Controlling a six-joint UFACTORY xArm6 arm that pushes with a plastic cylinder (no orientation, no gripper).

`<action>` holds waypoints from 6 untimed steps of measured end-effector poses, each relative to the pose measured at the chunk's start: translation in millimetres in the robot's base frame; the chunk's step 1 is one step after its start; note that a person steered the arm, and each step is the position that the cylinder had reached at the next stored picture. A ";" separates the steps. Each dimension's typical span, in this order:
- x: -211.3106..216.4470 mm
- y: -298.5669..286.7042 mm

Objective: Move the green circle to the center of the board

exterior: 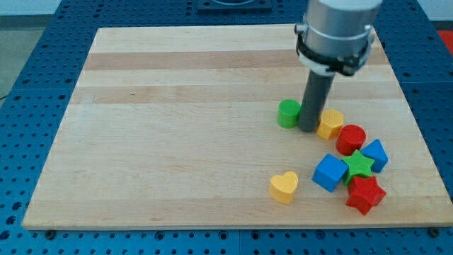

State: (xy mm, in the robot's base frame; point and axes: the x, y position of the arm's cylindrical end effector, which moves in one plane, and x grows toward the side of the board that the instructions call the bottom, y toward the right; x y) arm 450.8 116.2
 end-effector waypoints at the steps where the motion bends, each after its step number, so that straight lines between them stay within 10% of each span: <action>1: -57.2 -31.5; 4: -1.0 13.1; 6: -51.9 -86.0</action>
